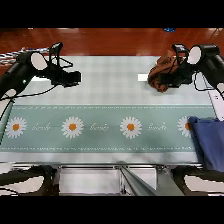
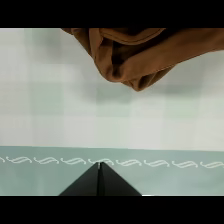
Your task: Fold the shirts.
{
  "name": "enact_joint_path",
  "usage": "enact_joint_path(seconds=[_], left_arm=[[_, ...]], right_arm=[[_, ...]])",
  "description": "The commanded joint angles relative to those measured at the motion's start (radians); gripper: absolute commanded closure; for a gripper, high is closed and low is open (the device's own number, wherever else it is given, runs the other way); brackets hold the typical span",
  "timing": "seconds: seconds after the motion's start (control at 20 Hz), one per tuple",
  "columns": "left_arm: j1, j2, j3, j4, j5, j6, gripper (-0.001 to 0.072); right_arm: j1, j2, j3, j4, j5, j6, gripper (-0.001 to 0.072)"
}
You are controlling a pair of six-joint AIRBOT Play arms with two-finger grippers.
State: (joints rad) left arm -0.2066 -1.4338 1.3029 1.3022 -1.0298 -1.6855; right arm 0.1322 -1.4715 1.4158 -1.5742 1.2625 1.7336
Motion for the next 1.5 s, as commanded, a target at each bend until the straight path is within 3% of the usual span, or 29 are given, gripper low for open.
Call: enact_joint_path(seconds=[0.0, 0.05, 0.1, 0.15, 0.2, 0.25, 0.4, 0.5, 0.75, 1.05, 1.1, 1.15, 1.2, 1.25, 1.35, 1.45], left_arm=[[0.0, 0.0, 0.0, 0.0, 0.001, 0.0, 0.0689], [0.0, 0.0, 0.0, 0.0, 0.003, 0.0, 0.0689], [0.002, -0.004, 0.0, 0.01, 0.044, 0.0, 0.0682], [0.003, -0.008, 0.0, 0.023, 0.092, 0.0, 0.0603], [0.006, -0.011, 0.0, 0.039, 0.124, 0.0, 0.0367], [0.011, -0.014, 0.0, 0.064, 0.153, -0.002, 0.0203], [0.056, -0.014, 0.001, 0.112, 0.162, -0.004, 0.0199], [0.087, -0.014, 0.001, 0.113, 0.137, -0.004, 0.0199], [0.114, -0.014, 0.0, 0.113, 0.051, -0.004, 0.02], [0.111, -0.015, 0.0, 0.113, -0.038, -0.004, 0.02], [0.111, -0.015, 0.0, 0.113, -0.072, -0.004, 0.0199], [0.116, -0.015, 0.0, 0.118, -0.13, -0.003, 0.02], [0.134, -0.014, 0.002, 0.122, -0.193, -0.004, 0.02], [0.159, -0.013, 0.002, 0.12, -0.254, -0.005, 0.02], [0.22, -0.002, 0.002, 0.12, -0.38, -0.008, 0.02], [0.271, 0.043, 0.002, 0.097, -0.42, -0.007, 0.02]], right_arm=[[0.0, 0.0, 0.0, -0.001, -0.101, 0.0, 0.0684], [0.0, -0.001, 0.0, -0.017, -0.15, 0.0, 0.068], [0.0, 0.0, 0.0, -0.045, -0.202, 0.002, 0.0589], [0.0, -0.001, 0.0, -0.078, -0.257, 0.006, 0.0345], [0.0, -0.002, 0.0, -0.123, -0.321, 0.02, 0.0293], [-0.005, -0.002, 0.0, -0.184, -0.383, 0.063, 0.0293], [-0.07, -0.033, 0.018, -0.247, -0.537, 0.177, 0.0293], [-0.134, -0.115, 0.076, -0.211, -0.522, 0.177, 0.0293], [-0.257, -0.352, 0.246, -0.047, -0.451, 0.126, 0.0294], [-0.264, -0.557, 0.401, 0.13, -0.36, 0.031, 0.0307], [-0.263, -0.57, 0.407, 0.142, -0.341, 0.027, 0.0326], [-0.26, -0.578, 0.41, 0.167, -0.312, -0.003, 0.0463], [-0.26, -0.581, 0.41, 0.194, -0.279, -0.064, 0.0647], [-0.261, -0.577, 0.411, 0.226, -0.246, -0.094, 0.0684], [-0.266, -0.561, 0.447, 0.249, -0.168, -0.115, 0.0684], [-0.266, -0.504, 0.483, 0.249, -0.14, -0.137, 0.0684]])
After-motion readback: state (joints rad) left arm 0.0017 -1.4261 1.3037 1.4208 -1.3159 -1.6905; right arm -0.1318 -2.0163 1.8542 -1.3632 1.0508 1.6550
